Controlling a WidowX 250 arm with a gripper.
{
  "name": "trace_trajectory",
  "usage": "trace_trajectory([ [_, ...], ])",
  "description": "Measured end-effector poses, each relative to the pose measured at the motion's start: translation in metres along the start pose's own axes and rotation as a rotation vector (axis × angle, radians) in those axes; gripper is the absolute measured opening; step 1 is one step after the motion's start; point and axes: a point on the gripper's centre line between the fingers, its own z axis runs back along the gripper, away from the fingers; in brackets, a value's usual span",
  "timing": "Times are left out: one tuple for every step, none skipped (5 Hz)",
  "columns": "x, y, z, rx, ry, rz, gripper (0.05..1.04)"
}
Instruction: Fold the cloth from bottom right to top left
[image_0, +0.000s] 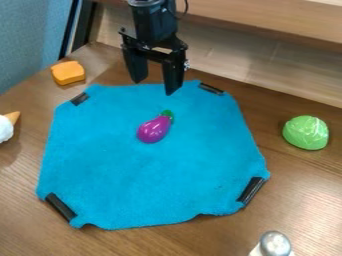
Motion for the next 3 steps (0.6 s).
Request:
trace_trajectory([
  [-0.003,-0.001,-0.012,-0.01,0.037,0.005,1.001],
  [-0.001,-0.023,-0.038,-0.034,0.094,-0.016,1.001],
  [0.001,-0.049,-0.052,-0.061,0.114,-0.046,1.001],
])
